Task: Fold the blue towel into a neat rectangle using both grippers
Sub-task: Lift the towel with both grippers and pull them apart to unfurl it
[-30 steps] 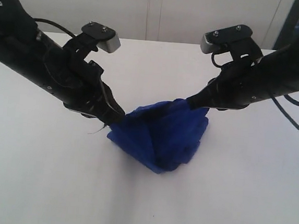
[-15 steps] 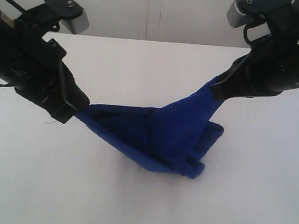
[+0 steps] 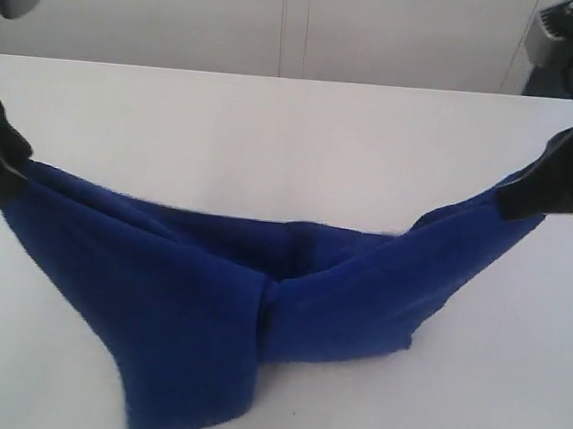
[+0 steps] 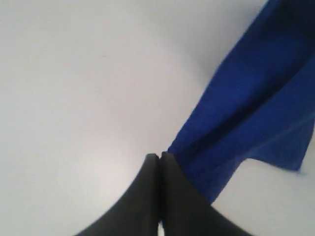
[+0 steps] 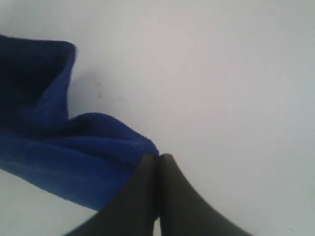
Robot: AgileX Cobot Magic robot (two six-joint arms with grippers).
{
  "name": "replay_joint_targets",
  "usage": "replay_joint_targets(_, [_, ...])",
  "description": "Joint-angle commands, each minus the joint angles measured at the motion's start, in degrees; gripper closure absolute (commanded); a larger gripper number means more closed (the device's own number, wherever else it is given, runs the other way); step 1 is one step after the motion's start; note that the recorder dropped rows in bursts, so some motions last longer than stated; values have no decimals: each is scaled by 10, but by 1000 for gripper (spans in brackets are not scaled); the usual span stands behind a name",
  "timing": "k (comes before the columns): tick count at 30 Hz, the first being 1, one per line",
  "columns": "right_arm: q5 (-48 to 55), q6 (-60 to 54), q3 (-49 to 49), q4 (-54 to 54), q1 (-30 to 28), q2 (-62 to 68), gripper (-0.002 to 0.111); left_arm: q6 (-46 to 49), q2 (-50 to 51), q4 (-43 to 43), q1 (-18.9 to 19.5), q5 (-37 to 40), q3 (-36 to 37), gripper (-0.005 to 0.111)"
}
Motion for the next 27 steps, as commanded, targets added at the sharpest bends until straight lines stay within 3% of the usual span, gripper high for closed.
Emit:
replay_joint_targets(1, [19, 21, 2, -20, -4, -57, 108, -36, -59, 33, -3, 43, -3, 107])
replay_joint_targets(11, [116, 55, 2, -39, -4, -220, 108, -60, -218, 9, -3, 134, -3, 107])
replay_joint_targets(20, [158, 66, -19, -40, -4, -340, 108, -58, -317, 5, -3, 138, -3, 107])
replay_joint_targets(24, [129, 116, -29, -115, -4, -321, 108, -60, -297, 22, -3, 132, -3, 107])
replay_joint_targets(27, [115, 150, -12, -190, -4, -222, 108, -89, -205, 84, -3, 109, -3, 107])
